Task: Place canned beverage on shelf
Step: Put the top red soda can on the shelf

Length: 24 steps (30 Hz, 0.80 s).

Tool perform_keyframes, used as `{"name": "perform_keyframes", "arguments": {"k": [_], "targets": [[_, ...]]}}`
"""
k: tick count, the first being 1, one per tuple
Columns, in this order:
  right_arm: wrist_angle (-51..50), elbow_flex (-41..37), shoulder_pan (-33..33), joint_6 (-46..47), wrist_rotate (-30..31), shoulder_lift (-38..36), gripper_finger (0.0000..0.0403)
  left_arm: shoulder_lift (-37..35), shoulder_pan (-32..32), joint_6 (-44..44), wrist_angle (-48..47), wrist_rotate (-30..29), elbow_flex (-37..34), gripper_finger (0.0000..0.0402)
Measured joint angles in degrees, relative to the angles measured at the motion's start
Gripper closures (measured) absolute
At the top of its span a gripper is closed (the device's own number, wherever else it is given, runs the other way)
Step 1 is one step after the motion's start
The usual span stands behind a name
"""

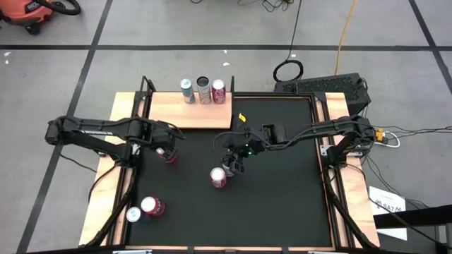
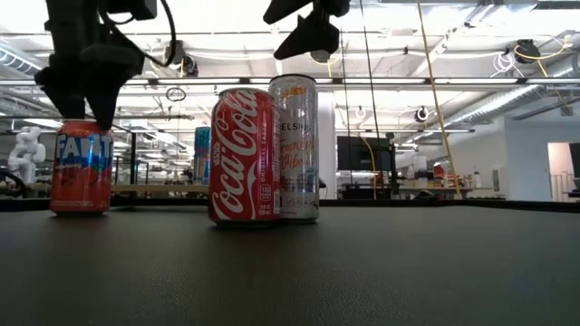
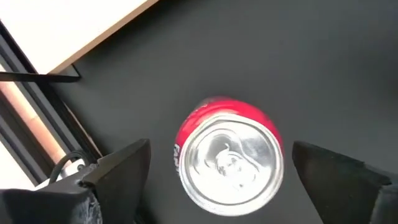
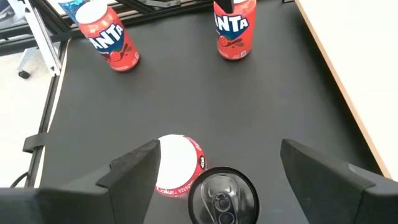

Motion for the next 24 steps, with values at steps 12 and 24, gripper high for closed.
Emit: {"name": "perform_keyframes", "arguments": {"k": [12,24], "targets": [[-2.3,0.0,-0.8,-0.8,0.0,0.0,0.0085,0.1,0.6,0.1,6.8,3.4,-6.1,0.0042],[-4.2,0.0,-1.0,-1.9,0.0,0.0,0.0085,0.1,0.6,0.3,6.9,6.3,-2.3,0.0128]]}}
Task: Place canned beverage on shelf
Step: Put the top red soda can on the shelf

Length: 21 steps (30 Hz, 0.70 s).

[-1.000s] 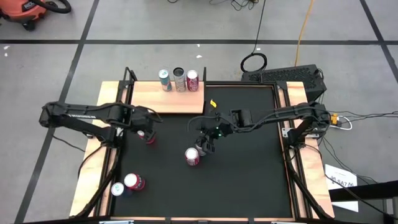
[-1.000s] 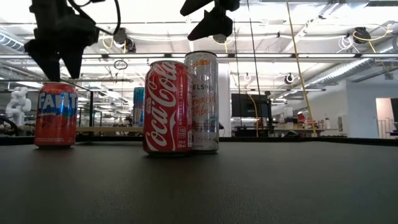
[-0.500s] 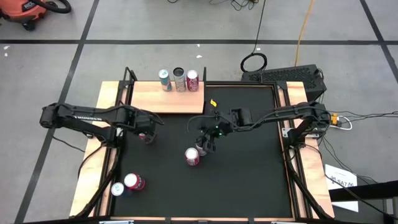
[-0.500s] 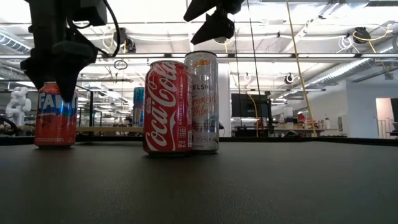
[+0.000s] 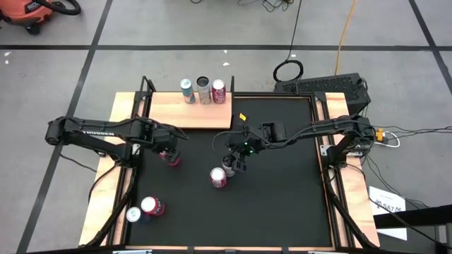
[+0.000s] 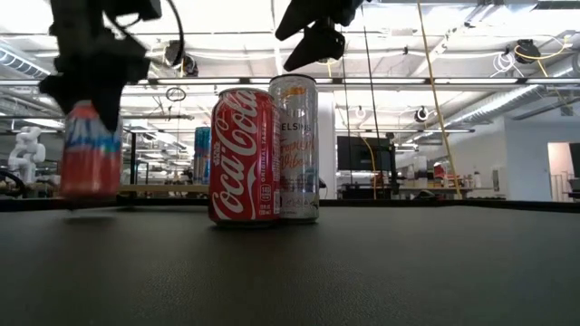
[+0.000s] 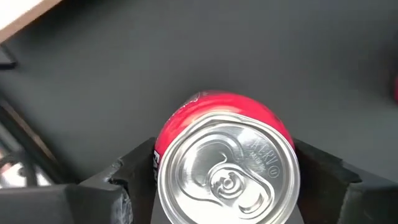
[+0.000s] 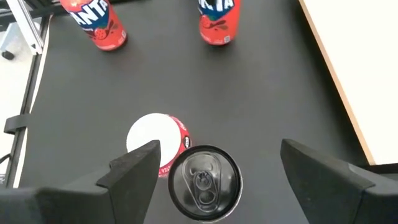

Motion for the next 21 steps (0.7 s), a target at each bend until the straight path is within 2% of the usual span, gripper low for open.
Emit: {"name": "perform_keyframes", "arguments": {"k": [4,8,13,21], "targets": [[-0.1,0.0,0.0,-0.4,0.0,0.0,0.0085,0.0,0.7,3.4,-3.3,-1.0,6.5,0.0128],[-0.1,0.0,-0.2,-0.4,0.0,0.0,0.0085,0.5,4.2,10.0,-6.5,-3.0,13.2,0.0128],[-0.1,0.0,-0.6,-0.4,0.0,0.0,0.0085,3.3,12.3,24.0,-9.0,-3.9,19.3,0.0128],[-2.2,0.0,-0.6,1.0,0.1,-0.4,0.0085,11.4,28.5,45.7,-9.2,-2.3,25.3,0.0128]]}}
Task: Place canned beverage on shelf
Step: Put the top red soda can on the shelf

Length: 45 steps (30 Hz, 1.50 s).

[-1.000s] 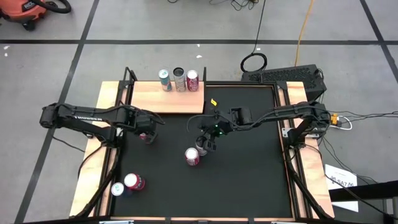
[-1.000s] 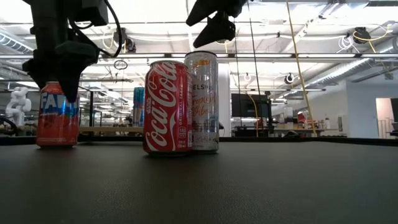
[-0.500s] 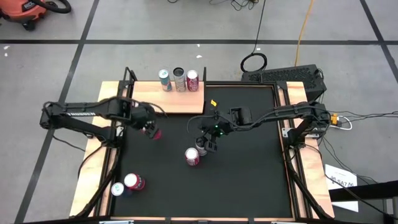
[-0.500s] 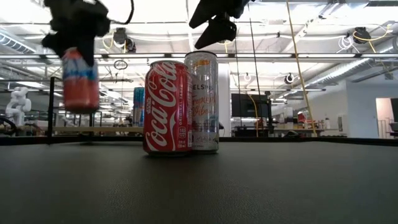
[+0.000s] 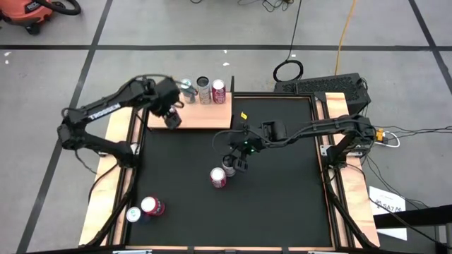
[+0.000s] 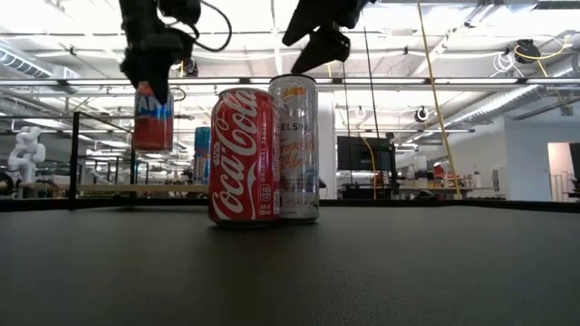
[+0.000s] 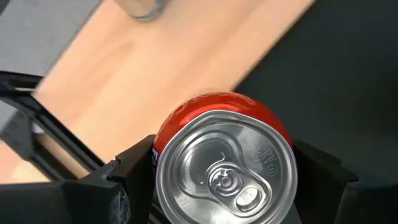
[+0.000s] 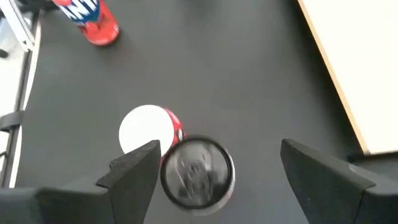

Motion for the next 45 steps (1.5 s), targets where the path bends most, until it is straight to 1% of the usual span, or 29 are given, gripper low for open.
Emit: {"name": "perform_keyframes", "arguments": {"k": [4,8,12,16,22,31,37,40,45], "targets": [[-2.7,0.0,0.0,0.5,0.5,-0.7,0.0085,2.8,6.8,9.3,0.5,0.2,1.5,0.0128],[-4.3,0.0,-0.1,1.5,2.6,-1.4,0.0085,4.2,12.5,17.0,3.9,0.3,1.7,0.0128],[-4.4,0.0,-0.8,1.9,3.3,-1.5,0.0085,5.7,17.4,20.4,7.7,2.4,1.7,0.0128],[-4.6,0.0,-1.9,2.0,3.3,-1.5,0.0085,7.8,20.6,22.9,9.1,3.2,1.7,0.0128],[-4.8,0.0,-3.0,2.1,3.1,-1.5,0.0085,11.5,23.2,25.8,10.8,3.4,1.7,0.0128],[-7.8,0.0,-3.8,2.9,3.0,-1.5,0.0085,15.6,25.4,27.7,14.8,5.2,1.8,0.0128],[-8.2,0.0,-3.8,3.6,3.0,-1.5,0.0085,16.5,26.7,29.0,16.3,5.4,2.0,0.0121],[-8.3,0.0,-3.8,3.6,3.0,-1.5,0.0085,16.5,27.5,29.2,16.6,6.5,2.0,0.0118],[-8.5,0.0,-3.8,4.2,3.0,-1.5,0.0085,16.5,28.6,28.0,16.5,7.3,1.9,0.0116]]}}
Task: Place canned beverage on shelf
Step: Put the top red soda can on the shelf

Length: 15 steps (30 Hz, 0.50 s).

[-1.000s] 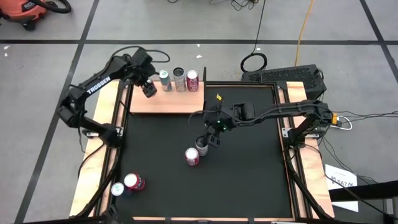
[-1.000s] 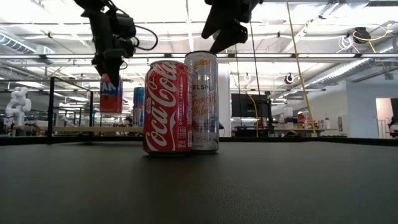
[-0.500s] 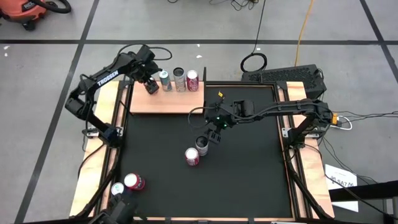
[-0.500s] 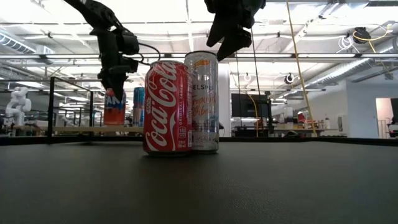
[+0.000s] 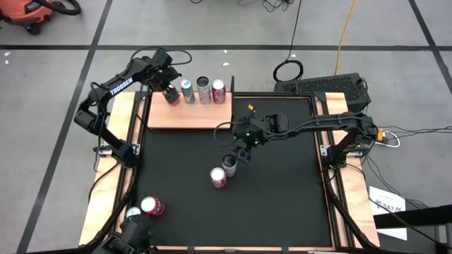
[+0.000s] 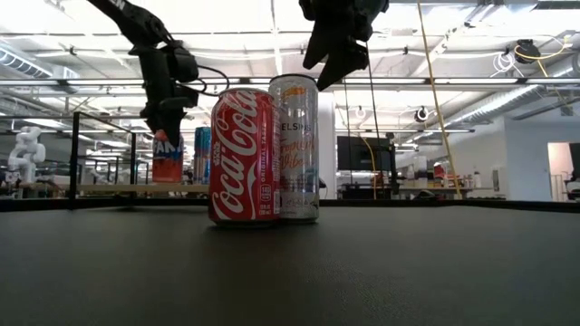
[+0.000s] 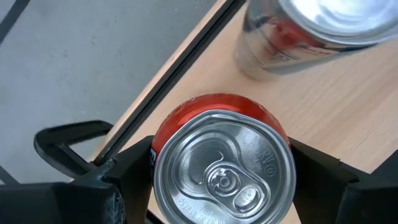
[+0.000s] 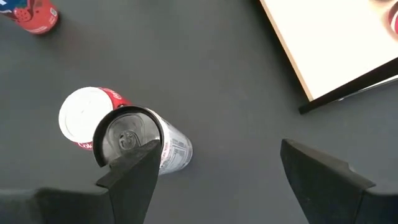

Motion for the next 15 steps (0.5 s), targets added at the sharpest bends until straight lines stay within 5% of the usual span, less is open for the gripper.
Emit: {"name": "perform_keyframes", "arguments": {"k": [9,15], "targets": [[0.2,0.0,-0.3,1.4,0.0,0.0,0.0085,0.1,1.2,-2.4,-0.7,0.8,0.1,0.0112],[1.3,0.0,-0.3,2.6,0.0,0.0,0.0085,0.3,2.3,-4.7,-1.1,0.1,1.5,0.0068]]}}
